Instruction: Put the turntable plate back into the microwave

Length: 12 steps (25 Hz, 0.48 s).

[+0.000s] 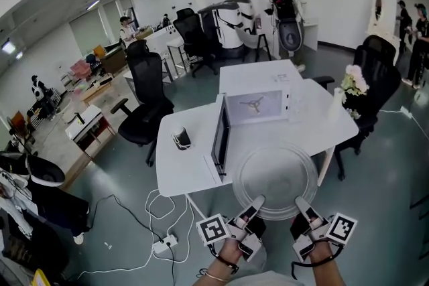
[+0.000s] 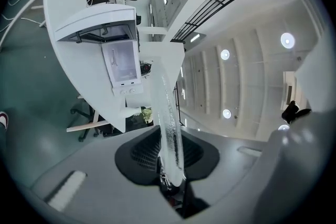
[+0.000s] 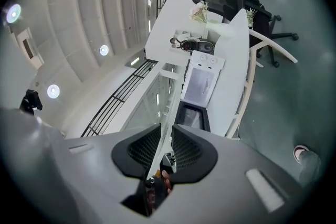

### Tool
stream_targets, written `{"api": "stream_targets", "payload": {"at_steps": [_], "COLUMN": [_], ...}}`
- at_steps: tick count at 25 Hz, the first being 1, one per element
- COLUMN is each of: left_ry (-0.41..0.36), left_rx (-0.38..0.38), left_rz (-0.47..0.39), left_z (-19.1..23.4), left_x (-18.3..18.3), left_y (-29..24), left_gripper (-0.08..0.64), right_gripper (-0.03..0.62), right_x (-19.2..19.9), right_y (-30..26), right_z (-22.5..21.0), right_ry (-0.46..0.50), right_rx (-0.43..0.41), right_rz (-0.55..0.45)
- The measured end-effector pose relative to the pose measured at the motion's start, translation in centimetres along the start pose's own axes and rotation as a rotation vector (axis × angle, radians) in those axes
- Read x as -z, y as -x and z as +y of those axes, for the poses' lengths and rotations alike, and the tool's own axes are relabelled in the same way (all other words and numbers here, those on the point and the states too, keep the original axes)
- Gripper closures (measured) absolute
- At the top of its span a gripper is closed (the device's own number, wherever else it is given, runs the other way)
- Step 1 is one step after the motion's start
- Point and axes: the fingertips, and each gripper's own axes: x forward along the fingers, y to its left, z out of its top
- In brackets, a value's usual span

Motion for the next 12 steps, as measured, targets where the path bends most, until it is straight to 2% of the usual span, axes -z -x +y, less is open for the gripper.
{"api": "stream_targets", "payload": {"at_steps": [12], "left_ry": [0.029], "left_rx": [-0.01], "left_rz": [0.012], "left_z": [2.9], "left_x": [-7.7], "left_y": [-10.2], "left_gripper": [0.509], "right_gripper": [0.523], "right_x": [-8.3], "right_y": [-9.4], "right_z": [-3.2], "right_ry": [-0.013], "right_rx": [0.029], "right_rz": [-0.003]}}
